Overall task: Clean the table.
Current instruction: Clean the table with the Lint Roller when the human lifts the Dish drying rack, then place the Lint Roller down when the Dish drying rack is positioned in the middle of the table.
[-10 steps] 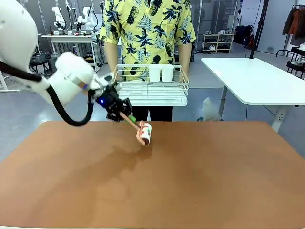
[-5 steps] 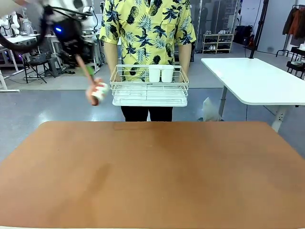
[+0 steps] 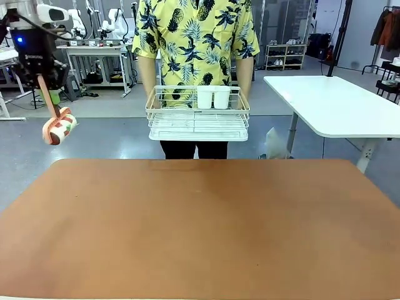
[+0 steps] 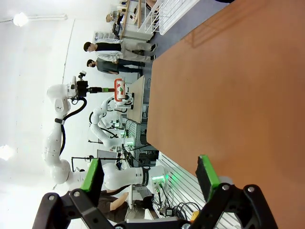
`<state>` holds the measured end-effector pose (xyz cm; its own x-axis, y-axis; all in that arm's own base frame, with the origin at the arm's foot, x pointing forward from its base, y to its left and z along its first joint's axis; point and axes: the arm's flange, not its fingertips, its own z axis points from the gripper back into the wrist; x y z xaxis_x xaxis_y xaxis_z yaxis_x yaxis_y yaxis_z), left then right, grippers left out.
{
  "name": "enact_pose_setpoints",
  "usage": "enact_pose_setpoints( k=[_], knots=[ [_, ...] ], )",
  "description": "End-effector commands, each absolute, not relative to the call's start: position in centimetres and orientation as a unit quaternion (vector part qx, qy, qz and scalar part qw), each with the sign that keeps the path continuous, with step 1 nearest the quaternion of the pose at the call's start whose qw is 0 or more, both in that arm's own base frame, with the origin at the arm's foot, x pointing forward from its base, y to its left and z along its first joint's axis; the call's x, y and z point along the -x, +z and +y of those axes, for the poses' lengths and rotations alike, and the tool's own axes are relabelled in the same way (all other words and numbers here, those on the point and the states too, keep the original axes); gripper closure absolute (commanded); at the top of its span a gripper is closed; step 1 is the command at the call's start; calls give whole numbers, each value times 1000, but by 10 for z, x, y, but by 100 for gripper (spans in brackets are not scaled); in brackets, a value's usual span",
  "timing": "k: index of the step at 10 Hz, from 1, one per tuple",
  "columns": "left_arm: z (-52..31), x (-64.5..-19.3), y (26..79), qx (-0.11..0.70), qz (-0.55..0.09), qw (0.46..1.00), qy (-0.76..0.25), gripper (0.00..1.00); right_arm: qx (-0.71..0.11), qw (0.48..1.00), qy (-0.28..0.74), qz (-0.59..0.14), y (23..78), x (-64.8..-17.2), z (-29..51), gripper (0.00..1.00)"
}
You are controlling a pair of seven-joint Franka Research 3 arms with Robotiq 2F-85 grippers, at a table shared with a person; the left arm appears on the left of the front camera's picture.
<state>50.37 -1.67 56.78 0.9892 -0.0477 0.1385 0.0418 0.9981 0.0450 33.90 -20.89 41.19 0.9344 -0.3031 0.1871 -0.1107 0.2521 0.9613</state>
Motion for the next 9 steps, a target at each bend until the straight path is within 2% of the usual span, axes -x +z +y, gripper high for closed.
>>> enact_pose_setpoints(
  k=[1,2,9],
  knots=[
    [-20,-493,567,15,-76,997,-30,79,-612,769,-64,-173,416,-338,-208,0],
    [-17,-504,568,-21,-70,997,-22,79,-612,769,-64,-173,416,-338,-208,0],
    [-17,-504,568,-21,-70,997,-22,79,-612,769,-64,-173,416,-338,-208,0]
  ],
)
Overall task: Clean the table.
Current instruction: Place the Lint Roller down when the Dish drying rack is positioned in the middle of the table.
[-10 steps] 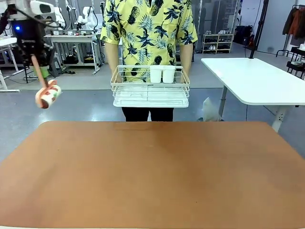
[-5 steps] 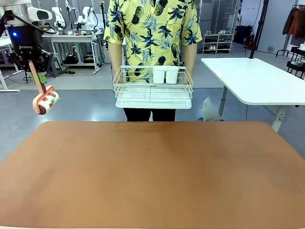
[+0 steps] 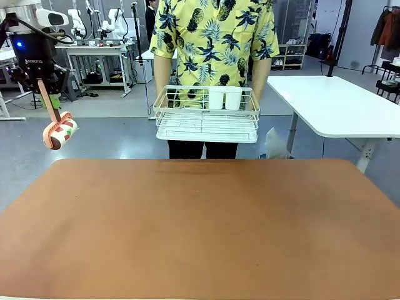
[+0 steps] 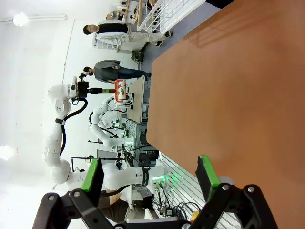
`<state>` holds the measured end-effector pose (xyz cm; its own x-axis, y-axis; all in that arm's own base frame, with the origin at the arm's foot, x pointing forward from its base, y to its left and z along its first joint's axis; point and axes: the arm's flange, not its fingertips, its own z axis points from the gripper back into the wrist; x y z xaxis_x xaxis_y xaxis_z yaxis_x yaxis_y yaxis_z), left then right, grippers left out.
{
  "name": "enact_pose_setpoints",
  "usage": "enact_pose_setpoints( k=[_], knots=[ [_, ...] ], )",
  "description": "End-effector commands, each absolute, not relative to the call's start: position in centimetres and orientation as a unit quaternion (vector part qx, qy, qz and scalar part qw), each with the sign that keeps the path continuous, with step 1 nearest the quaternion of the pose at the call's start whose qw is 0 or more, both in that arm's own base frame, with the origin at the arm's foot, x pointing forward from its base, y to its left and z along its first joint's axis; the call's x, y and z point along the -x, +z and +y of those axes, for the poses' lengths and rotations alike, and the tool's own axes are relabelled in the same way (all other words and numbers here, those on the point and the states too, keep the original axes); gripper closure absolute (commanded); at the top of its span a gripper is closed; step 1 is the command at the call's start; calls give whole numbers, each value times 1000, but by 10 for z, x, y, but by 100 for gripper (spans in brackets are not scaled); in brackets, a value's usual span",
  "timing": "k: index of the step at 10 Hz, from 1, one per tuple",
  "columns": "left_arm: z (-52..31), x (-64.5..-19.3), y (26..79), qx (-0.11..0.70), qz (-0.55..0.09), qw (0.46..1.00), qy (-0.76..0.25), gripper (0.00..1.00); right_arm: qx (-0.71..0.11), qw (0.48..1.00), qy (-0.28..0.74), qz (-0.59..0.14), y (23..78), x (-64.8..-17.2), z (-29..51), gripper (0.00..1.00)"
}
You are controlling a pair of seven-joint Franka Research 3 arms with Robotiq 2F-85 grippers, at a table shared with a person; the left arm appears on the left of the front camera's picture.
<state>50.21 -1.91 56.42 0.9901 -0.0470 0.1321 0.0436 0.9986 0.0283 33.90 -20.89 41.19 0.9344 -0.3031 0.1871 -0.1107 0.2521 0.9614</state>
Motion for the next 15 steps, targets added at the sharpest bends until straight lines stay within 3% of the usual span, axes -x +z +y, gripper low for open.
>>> enact_pose_setpoints(
  k=[1,15],
  knots=[
    [-17,-504,568,-21,-70,997,-22,79,-612,769,-64,-173,416,-338,-208,0],
    [-17,-504,568,-21,-70,997,-22,79,-612,769,-64,-173,416,-338,-208,0]
  ],
)
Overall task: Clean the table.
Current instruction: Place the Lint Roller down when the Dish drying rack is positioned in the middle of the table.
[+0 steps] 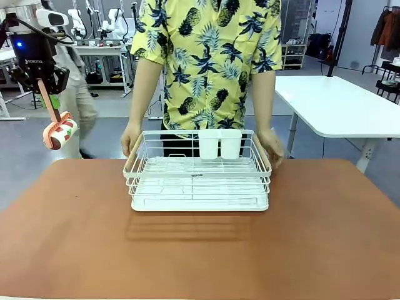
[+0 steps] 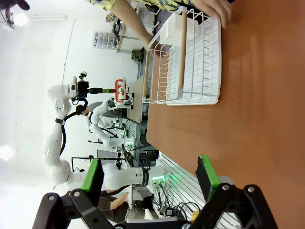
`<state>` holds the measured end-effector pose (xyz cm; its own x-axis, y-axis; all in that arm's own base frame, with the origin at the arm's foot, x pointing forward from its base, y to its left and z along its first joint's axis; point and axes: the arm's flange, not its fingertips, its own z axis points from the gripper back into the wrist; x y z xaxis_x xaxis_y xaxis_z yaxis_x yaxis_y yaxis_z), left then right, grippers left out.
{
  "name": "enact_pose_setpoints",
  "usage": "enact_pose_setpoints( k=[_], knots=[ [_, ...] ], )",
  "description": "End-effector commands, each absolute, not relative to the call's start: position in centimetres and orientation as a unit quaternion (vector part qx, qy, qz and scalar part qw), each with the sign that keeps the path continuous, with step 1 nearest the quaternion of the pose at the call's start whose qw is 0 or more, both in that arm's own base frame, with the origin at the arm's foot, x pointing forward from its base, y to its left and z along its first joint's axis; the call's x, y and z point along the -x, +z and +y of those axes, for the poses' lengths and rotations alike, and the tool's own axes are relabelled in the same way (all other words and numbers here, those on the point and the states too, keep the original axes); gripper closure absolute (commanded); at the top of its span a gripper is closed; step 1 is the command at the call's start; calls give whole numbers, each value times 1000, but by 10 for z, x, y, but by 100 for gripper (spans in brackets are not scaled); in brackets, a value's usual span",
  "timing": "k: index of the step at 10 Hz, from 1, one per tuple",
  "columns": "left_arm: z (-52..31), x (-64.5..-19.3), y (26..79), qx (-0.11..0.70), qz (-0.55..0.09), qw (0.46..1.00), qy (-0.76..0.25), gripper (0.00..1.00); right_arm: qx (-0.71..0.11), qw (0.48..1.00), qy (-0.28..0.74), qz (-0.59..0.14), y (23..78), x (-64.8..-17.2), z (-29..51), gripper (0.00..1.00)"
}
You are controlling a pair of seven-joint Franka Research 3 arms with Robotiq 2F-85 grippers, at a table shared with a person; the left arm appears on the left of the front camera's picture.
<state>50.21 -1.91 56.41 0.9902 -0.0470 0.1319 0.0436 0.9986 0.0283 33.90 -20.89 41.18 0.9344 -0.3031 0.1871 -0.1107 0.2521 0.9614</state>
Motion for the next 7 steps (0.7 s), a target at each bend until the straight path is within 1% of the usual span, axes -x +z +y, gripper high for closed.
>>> enact_pose_setpoints(
  k=[1,7],
  knots=[
    [-17,-504,568,-21,-70,997,-22,79,-612,769,-64,-173,416,-338,-208,0],
    [-17,-504,568,-21,-70,997,-22,79,-612,769,-64,-173,416,-338,-208,0]
  ],
)
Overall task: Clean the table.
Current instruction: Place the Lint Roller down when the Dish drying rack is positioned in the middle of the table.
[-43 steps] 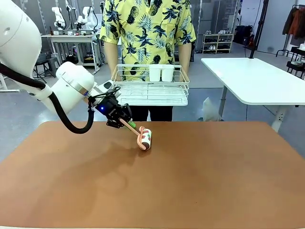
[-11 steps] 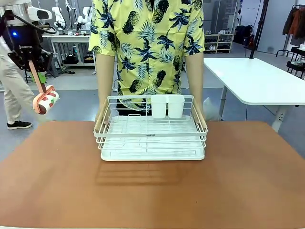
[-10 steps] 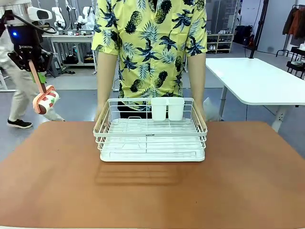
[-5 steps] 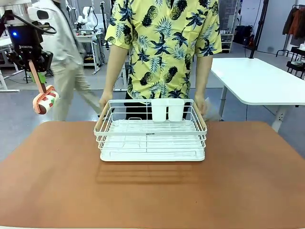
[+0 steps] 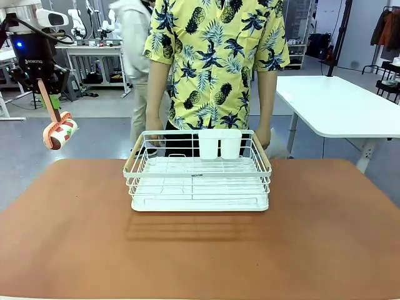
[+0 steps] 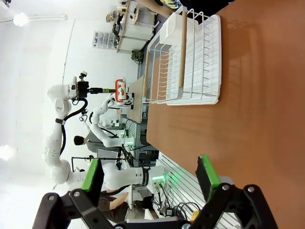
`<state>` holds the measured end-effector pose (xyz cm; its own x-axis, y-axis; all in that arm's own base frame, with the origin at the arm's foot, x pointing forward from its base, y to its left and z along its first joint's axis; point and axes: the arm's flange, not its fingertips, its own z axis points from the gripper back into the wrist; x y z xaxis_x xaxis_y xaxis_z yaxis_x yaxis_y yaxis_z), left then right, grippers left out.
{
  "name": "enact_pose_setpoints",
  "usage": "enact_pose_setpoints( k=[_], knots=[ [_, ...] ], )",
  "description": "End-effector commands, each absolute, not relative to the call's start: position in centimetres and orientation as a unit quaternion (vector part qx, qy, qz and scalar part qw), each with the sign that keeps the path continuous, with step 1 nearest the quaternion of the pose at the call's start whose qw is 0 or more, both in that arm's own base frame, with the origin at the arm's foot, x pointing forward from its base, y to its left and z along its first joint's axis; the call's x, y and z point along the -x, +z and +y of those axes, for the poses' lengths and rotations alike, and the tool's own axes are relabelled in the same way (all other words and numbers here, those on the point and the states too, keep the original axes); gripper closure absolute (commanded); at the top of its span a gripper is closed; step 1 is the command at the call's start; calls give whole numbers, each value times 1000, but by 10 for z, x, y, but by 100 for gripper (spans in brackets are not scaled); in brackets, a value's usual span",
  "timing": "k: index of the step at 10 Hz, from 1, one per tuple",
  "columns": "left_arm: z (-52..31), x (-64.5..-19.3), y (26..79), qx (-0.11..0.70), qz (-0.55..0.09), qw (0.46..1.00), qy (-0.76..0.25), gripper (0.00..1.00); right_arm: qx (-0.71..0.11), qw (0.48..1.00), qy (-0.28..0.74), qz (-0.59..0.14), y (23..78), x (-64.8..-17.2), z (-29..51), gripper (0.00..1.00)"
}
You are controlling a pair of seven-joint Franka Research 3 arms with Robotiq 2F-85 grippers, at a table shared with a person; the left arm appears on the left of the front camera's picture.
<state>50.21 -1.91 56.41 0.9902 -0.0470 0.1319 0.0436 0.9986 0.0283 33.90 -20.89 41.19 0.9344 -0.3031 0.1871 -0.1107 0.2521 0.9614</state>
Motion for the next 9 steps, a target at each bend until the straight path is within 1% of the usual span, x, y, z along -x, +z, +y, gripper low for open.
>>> enact_pose_setpoints(
  k=[1,2,3,4,5,7,8,9],
  knots=[
    [-17,-504,568,-21,-70,997,-22,79,-612,769,-64,-173,416,-338,-208,0],
    [-19,-502,564,-13,-66,997,-23,79,-612,769,-64,-173,416,-338,-208,0],
    [-20,-525,563,15,-118,985,124,79,-612,769,-64,-173,416,-338,-208,0],
    [-20,-556,560,-1,-142,939,313,79,-612,769,-64,-173,416,-338,-208,0],
    [-16,-578,556,-2,-190,868,459,79,-612,769,-64,-173,416,-338,-208,0],
    [-14,-586,540,70,-146,777,608,79,-612,769,-64,-173,416,-338,-208,0],
    [-11,-588,526,117,-153,726,660,79,-612,769,-64,-173,416,-338,-208,0],
    [-9,-585,508,153,-175,690,685,79,-612,769,-64,-173,416,-338,-208,0]
  ],
)
